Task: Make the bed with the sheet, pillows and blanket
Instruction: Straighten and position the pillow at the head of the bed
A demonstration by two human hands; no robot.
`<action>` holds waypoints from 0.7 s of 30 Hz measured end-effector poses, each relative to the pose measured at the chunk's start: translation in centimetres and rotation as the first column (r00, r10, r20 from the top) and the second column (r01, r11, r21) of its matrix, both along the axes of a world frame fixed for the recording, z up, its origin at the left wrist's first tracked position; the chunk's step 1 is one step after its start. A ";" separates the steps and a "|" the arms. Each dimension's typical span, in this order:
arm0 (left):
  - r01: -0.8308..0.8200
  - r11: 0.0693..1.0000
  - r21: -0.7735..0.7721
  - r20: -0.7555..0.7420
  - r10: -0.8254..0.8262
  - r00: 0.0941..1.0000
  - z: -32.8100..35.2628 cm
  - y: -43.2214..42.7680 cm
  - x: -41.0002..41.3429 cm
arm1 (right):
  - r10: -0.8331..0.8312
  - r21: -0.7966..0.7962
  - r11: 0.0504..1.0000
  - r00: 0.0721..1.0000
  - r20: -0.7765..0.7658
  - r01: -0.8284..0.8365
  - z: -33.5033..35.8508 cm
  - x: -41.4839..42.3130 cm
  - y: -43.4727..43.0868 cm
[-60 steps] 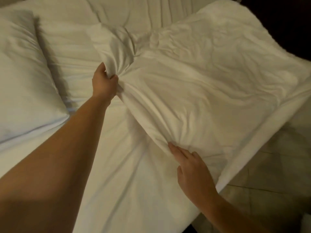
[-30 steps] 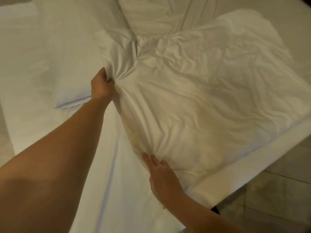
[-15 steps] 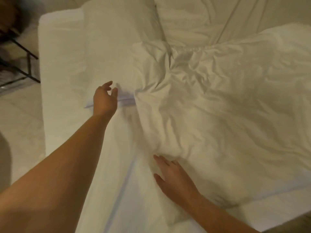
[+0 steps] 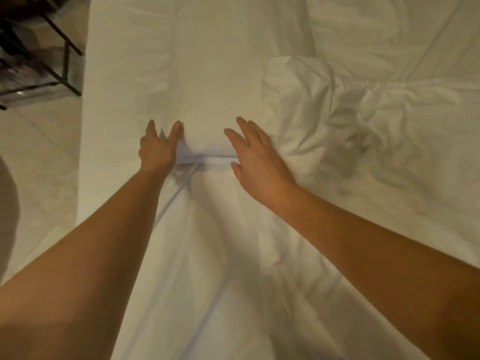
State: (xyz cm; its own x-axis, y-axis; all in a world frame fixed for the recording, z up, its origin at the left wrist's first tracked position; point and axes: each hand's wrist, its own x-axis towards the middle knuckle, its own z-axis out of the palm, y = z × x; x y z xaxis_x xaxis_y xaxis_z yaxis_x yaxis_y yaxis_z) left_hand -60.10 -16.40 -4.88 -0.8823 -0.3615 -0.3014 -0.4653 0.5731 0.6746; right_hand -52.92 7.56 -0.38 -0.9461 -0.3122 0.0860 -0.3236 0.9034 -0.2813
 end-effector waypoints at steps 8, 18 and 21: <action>-0.002 0.983 0.186 -0.005 0.003 1.000 -3.6 -1.5 -1.8 | -0.114 0.359 0.929 0.992 0.058 0.086 -4.3 -6.1 -2.4; 0.020 0.998 0.064 -0.316 0.001 0.949 0.2 -2.3 -0.1 | -0.031 0.321 0.946 0.997 -0.070 0.052 -3.4 -6.5 -2.6; 0.017 0.996 0.086 -0.340 0.013 0.940 3.3 -4.0 2.5 | 0.064 0.236 0.971 0.988 -0.139 -0.030 -1.4 -4.2 -3.6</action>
State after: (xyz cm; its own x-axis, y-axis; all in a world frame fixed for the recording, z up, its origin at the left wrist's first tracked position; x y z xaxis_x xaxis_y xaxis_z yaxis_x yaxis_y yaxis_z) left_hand -57.59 -20.35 -1.59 -0.9383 -0.3456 -0.0137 -0.1987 0.5063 0.8392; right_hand -57.14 4.00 -1.80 -0.9128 -0.3834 0.1409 -0.3889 0.9212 -0.0127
